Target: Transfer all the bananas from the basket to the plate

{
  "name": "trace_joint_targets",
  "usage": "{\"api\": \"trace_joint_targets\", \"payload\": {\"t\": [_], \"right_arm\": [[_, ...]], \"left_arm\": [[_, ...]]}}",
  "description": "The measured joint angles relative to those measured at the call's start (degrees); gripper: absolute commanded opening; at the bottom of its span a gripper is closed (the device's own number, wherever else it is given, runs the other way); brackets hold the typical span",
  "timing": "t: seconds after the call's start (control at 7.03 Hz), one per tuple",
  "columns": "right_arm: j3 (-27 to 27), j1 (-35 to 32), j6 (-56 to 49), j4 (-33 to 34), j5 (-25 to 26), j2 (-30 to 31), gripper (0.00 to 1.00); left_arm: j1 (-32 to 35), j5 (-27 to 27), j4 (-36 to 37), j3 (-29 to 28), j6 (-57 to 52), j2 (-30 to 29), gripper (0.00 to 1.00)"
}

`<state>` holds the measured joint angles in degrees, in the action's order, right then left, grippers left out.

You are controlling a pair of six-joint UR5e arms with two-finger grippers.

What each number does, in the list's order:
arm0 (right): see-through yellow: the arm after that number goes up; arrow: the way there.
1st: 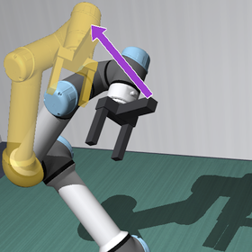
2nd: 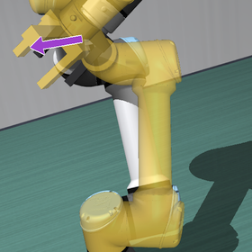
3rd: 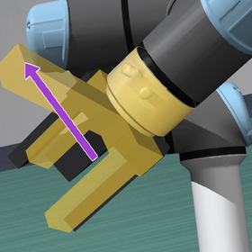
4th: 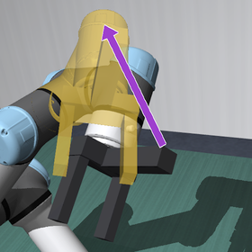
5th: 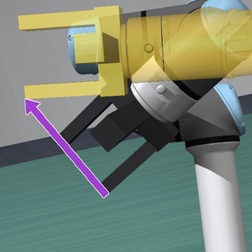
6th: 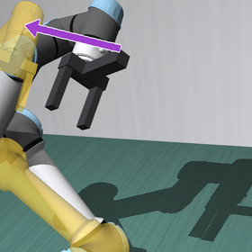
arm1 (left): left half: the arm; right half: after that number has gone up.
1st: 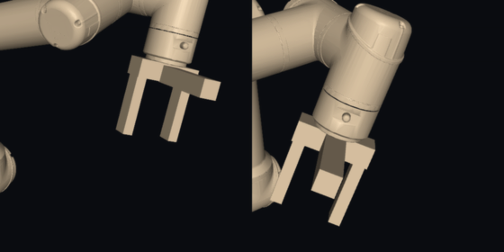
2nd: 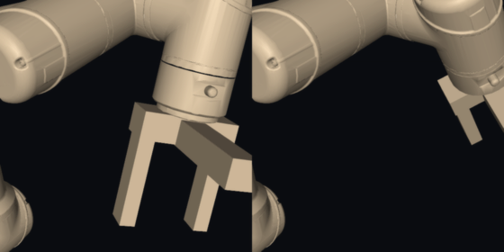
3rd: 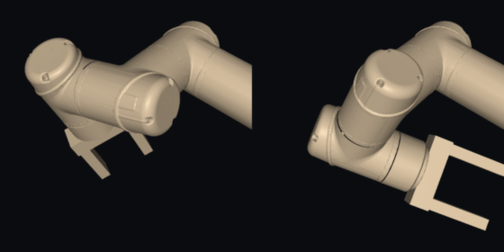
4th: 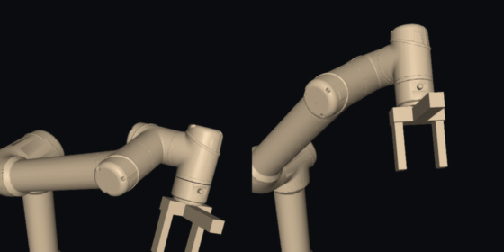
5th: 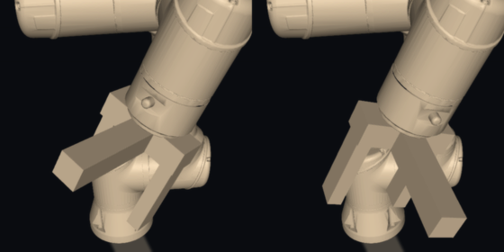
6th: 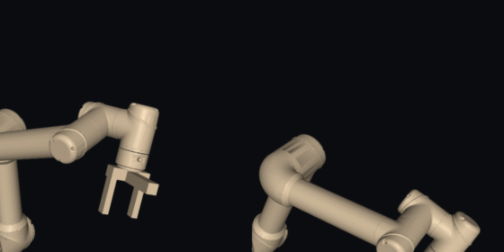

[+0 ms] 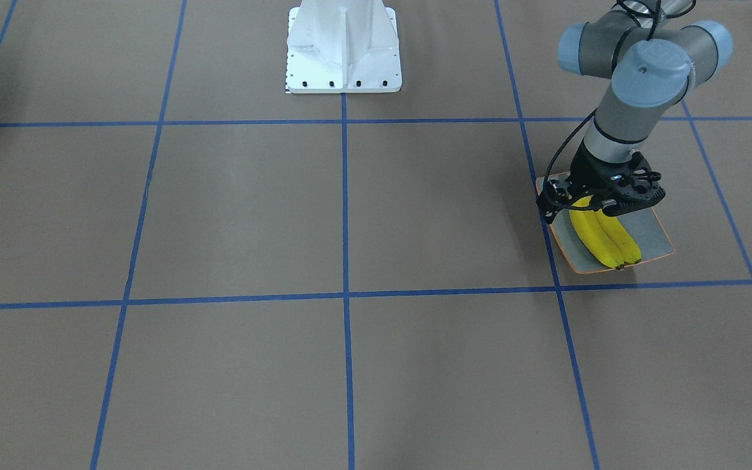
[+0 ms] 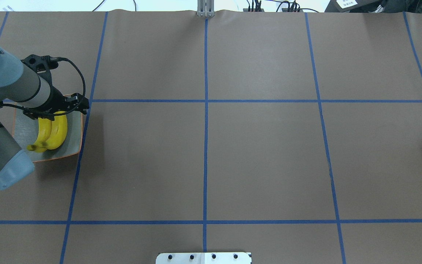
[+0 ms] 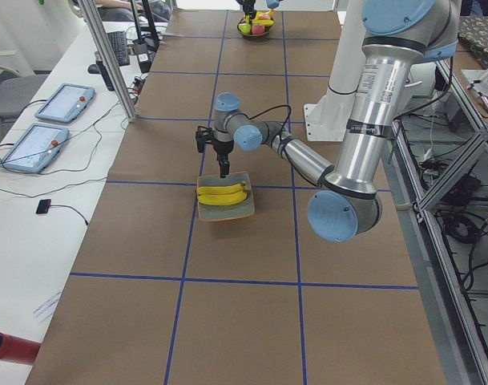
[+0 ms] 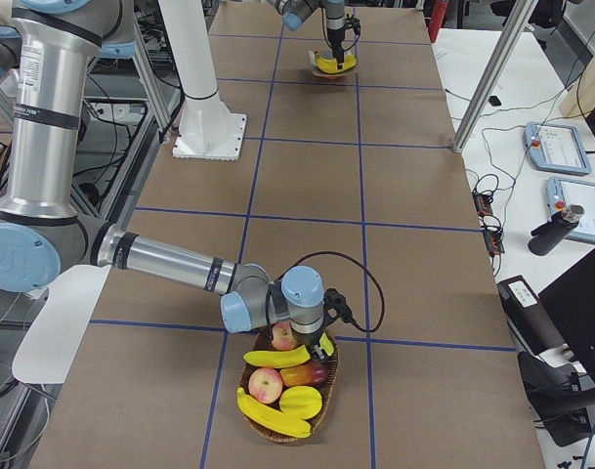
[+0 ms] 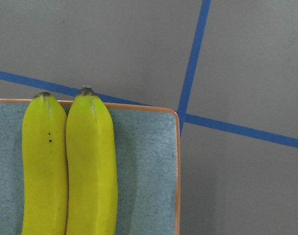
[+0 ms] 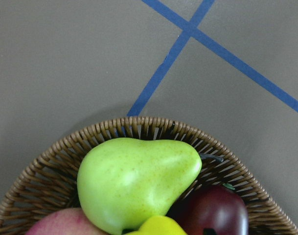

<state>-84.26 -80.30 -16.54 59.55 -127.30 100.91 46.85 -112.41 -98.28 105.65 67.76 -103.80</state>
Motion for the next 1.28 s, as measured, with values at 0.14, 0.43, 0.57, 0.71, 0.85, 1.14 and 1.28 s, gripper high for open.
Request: {"api": "trace_joint_targets", "payload": {"t": [0.14,0.43,0.57,0.71,0.85,1.14,1.28], "right_arm": [[-0.03,-0.02,0.01,-0.05,-0.14,0.14,0.00],[-0.43,-0.08,-0.04,-0.12,-0.22,0.42,0.00],[-1.15,-0.19,-0.06,-0.08,-0.27,0.60,0.00],[-2.28,-0.51,-0.07,0.15,-0.38,0.86,0.00],[-3.23,-1.22,-0.07,0.46,-0.64,1.07,0.00],[-4.13,-3.44,-0.17,0.73,-1.47,1.19,0.00],[-4.62,-5.05,-0.27,1.12,-2.16,1.13,0.00]], "left_arm": [[0.00,0.00,-0.02,0.00,0.00,0.00,1.00],[-0.01,0.00,0.01,0.00,0.00,0.00,1.00],[-0.01,0.00,0.01,0.00,0.00,0.00,1.00],[-0.01,0.00,0.02,0.00,0.00,0.00,1.00],[-0.01,0.00,0.02,0.00,0.00,0.00,1.00],[-0.19,0.00,-0.04,0.00,0.06,-0.04,1.00],[-0.34,0.00,-0.06,0.00,0.08,-0.04,1.00]]}}
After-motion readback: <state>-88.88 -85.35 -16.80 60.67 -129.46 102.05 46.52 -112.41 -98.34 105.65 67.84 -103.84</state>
